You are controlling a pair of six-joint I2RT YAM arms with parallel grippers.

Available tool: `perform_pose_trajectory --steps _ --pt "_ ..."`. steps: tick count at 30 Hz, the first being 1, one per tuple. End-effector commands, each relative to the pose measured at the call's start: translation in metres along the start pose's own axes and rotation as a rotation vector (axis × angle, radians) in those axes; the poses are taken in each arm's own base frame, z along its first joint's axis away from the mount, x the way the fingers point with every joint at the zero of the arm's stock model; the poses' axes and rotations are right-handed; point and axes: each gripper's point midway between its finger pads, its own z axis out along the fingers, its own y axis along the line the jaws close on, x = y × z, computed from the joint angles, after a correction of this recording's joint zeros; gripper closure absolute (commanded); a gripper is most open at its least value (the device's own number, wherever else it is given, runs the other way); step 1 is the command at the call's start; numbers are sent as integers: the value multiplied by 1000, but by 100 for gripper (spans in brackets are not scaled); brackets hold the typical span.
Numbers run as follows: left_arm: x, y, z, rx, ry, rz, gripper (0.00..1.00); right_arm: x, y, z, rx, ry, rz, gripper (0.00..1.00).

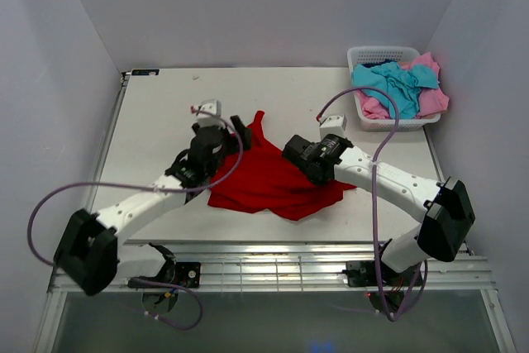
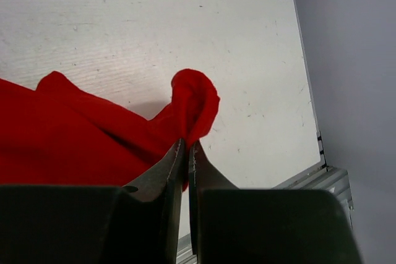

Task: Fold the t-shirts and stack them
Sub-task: Flatten the tshirt out

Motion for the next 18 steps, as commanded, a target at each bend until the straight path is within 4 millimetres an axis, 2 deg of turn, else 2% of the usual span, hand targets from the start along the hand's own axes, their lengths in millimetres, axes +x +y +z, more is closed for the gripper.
perform_pose_trajectory --steps 1,2,3,4,5,6,7,8,11,12,15,16,18 --pt "-24 -68 55 206 14 181 2 2 -16 -1 60 -8 91 92" --pt "-19 -78 67 241 43 203 2 3 -13 0 41 -10 86 92" --pt "-17 -79 81 237 61 219 2 11 -9 5 28 -3 70 92" --pt "-15 -88 106 247 73 253 2 5 5 3 -54 -22 142 92" --pt "-12 -91 119 257 87 270 2 6 9 4 -91 -26 117 92" --pt "-4 -87 132 232 123 294 2 14 13 8 -113 -21 106 92" --pt "24 -76 154 189 189 330 2 14 16 6 -161 -24 130 92" --pt "3 -89 169 186 153 364 2 8 26 5 -207 -48 166 92" --pt "31 -74 194 120 255 446 2 11 30 11 -250 -67 173 91" --pt "37 -61 196 62 277 463 2 13 30 13 -253 -68 170 91" --pt "44 -40 197 -29 292 490 2 19 35 21 -261 -62 175 91" --pt "46 -35 195 -45 295 495 2 26 40 24 -271 -47 152 90" --pt "50 -27 191 -73 306 501 3 25 47 29 -295 -44 166 90"
